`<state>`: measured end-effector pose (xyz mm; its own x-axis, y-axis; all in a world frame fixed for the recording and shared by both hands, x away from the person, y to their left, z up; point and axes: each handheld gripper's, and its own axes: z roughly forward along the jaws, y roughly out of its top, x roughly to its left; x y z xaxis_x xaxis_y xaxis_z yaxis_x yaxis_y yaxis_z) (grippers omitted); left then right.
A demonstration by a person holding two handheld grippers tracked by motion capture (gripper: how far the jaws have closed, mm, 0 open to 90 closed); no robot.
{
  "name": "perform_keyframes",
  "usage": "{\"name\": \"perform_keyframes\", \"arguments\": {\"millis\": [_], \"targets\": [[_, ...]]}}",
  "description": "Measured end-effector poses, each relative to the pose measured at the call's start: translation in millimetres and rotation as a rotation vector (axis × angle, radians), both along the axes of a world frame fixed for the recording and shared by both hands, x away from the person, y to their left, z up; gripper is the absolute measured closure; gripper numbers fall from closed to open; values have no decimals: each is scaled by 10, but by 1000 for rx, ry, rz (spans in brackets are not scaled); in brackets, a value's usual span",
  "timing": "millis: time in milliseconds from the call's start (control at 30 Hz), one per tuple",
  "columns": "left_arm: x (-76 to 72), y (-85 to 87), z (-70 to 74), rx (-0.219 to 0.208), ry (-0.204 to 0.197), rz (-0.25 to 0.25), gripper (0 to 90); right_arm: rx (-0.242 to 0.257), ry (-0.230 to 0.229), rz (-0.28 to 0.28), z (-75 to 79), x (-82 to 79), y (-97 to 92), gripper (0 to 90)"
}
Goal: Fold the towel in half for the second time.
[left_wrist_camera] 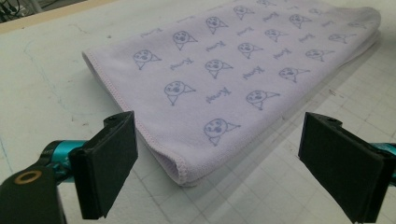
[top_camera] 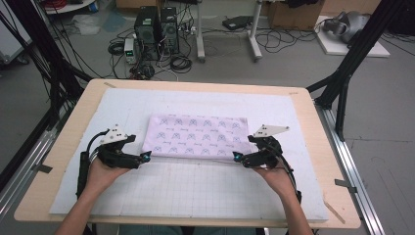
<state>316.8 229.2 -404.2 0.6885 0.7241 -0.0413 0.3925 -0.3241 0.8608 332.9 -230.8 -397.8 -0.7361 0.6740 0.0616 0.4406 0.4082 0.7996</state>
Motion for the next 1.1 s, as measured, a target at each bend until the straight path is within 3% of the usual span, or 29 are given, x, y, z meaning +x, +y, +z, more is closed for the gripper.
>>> {"name": "perform_keyframes", "arguments": {"millis": [233,367,1100], "targets": [[-95,23,14,-7,-22,-2,122,-1,-11,-2,-9,-97,-100,121],[-138,44,-16,-3,-12,-3,121,8,-20,-6,-15,-160,-157,121],[-428,158,-33,12,-41,-1,121,34,-60,-24,-15,-602,-391,121]]}}
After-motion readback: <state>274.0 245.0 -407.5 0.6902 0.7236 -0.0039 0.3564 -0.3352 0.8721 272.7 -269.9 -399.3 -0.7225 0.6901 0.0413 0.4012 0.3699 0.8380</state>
